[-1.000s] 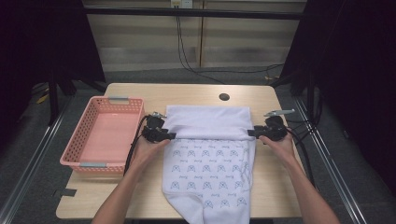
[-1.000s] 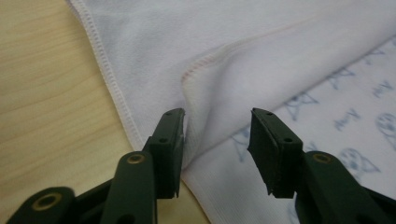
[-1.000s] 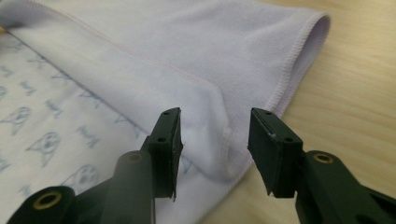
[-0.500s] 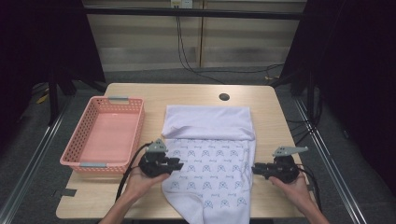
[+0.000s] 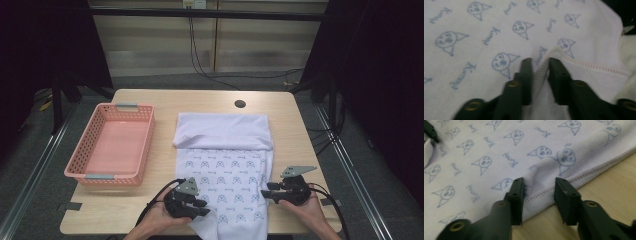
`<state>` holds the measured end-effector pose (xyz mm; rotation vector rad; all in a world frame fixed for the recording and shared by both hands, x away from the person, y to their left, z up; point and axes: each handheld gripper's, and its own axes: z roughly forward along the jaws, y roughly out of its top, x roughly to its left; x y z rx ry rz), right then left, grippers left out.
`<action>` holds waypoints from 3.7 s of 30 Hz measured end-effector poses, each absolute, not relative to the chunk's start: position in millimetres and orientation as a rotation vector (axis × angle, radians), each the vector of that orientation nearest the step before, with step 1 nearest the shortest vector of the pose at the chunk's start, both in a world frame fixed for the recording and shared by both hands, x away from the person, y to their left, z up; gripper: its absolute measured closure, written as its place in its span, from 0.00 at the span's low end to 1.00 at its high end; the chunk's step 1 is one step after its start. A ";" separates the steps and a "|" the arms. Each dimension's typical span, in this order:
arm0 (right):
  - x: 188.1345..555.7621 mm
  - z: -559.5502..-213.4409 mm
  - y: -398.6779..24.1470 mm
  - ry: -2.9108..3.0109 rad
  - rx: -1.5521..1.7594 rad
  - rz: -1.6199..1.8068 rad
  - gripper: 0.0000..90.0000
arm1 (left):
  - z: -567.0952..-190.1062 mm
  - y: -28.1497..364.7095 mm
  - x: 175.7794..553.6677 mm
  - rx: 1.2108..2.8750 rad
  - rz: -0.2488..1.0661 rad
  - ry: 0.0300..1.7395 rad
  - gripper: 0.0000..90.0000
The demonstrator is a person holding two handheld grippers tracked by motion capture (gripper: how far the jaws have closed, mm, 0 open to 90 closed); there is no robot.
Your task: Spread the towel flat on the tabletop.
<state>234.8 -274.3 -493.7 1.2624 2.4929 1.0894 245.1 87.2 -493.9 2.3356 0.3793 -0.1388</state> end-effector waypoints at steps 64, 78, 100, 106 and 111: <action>211.4 -461.5 -323.9 2.463 1.195 1.151 0.80 | -481.7 138.9 283.4 2.168 -0.128 0.655 0.76; 353.8 -475.6 -320.8 2.269 1.332 1.120 0.70 | -471.5 137.6 373.9 2.055 0.050 0.849 0.69; 384.8 -472.5 -327.8 2.156 1.428 1.263 1.00 | -463.0 124.9 416.1 1.930 0.095 0.921 0.97; 379.3 -433.8 -346.3 2.112 1.383 1.336 0.99 | -434.7 131.6 413.1 1.897 0.144 0.898 0.97; 385.3 -461.5 -335.0 2.197 1.430 1.215 0.68 | -448.9 131.4 416.4 1.915 0.125 0.930 0.97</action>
